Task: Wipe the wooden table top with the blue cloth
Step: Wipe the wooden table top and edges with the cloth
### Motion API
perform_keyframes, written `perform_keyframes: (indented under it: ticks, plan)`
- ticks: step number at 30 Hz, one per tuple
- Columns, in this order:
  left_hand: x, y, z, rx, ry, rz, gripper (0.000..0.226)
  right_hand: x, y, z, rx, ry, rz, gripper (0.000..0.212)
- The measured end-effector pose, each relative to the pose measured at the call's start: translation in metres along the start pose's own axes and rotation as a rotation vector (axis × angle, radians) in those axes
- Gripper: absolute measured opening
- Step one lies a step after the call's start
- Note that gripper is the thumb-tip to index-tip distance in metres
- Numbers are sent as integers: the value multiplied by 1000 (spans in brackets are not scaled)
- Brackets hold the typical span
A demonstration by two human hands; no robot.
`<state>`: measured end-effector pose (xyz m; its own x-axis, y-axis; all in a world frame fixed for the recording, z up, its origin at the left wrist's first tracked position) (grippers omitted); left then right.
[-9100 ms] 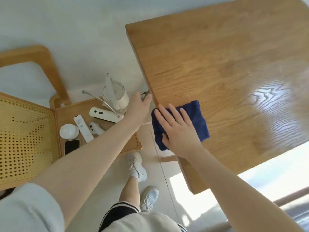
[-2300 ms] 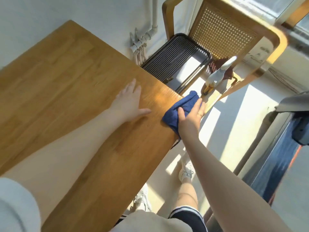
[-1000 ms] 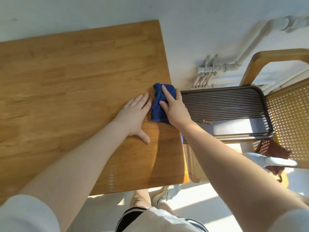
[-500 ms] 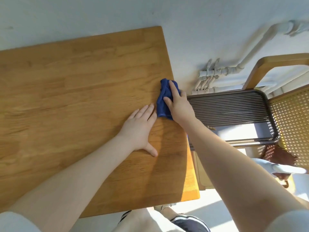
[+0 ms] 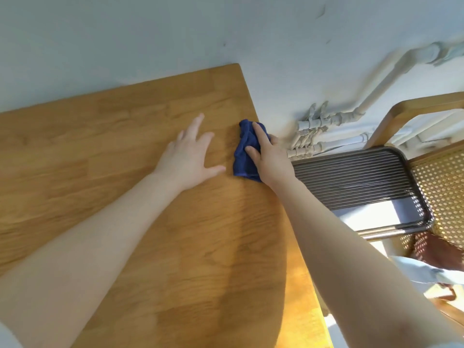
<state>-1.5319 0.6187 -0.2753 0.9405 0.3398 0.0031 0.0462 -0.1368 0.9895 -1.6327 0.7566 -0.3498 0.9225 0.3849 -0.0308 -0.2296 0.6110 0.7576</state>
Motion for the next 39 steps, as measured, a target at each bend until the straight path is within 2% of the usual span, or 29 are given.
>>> perform_keyframes:
  ticks: [3, 8, 14, 17, 20, 23, 29, 33, 39]
  plan:
    - [-18, -4, 6, -20, -16, 42, 90, -6, 0, 2, -42, -25, 33, 58]
    - [-56, -3, 21, -190, -92, 25, 111, 26, 9, -4, -6, -40, 45, 60]
    - [-93, -13, 29, -307, -119, 117, 149, -72, -20, 23, 12, -70, -24, 54]
    - [-104, -19, 35, -291, -155, 200, 152, -110, -33, 33, 17, -49, 1, 54]
    - [-111, -24, 37, -230, -178, 274, 153, -109, -30, 31, -11, -28, 13, 55]
    - [-113, -30, 42, -142, -184, 272, 153, -106, -27, 28, -26, -2, -10, 54]
    - [-114, -32, 43, -88, -199, 285, 151, -179, -50, 46, -57, -27, 27, 55]
    - [-113, -34, 44, -57, -193, 276, 152, -163, -45, 39, -147, 1, 49, 56]
    - [-116, -32, 43, -61, -191, 309, 151, -179, -51, 44, -96, -11, 24, 55]
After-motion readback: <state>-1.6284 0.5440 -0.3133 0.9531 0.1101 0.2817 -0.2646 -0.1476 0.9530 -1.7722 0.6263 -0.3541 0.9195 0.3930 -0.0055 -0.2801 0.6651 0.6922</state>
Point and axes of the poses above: each hand's wrist, its own x-axis away from the middle knuckle, its own y-axis out of the back of the hand, z = x × y, the point moved 3 cm from there along -x, towards the middle knuckle, and after that the axes turned 15 degrees about -z, right-handed, at the moved point
